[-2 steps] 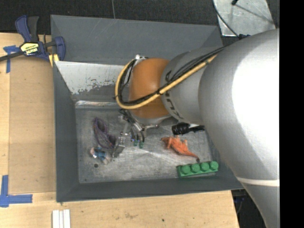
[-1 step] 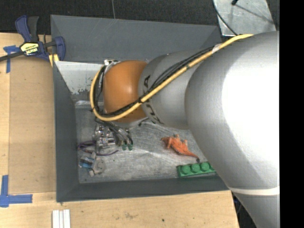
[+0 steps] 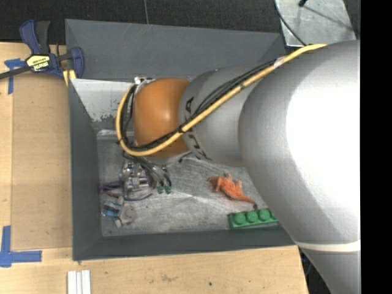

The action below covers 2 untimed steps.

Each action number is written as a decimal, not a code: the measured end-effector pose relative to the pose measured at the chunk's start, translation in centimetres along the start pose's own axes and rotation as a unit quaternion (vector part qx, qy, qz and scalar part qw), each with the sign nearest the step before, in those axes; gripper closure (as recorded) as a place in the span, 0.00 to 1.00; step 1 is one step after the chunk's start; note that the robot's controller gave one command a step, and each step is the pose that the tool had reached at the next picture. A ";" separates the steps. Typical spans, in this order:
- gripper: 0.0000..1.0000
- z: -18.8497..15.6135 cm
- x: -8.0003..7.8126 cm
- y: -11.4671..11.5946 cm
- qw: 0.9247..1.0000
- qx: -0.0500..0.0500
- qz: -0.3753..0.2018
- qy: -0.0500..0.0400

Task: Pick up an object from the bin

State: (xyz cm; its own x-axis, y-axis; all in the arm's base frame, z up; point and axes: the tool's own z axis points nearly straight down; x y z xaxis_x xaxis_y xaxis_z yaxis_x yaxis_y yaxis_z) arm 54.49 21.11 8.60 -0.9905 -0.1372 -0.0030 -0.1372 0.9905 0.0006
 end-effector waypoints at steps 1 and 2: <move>1.00 -10.9 0.8 -1.1 1.000 0.000 -0.009 0.000; 1.00 -10.9 0.8 -1.1 1.000 0.000 -0.009 0.000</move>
Offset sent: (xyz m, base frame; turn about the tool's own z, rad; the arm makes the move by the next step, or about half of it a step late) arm 0.0000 0.0000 0.0000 0.0000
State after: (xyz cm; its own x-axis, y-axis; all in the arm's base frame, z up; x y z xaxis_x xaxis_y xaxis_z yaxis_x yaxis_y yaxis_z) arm 53.77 19.86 19.54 -0.9879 -0.1552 -0.0029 -0.1552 0.9879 0.0002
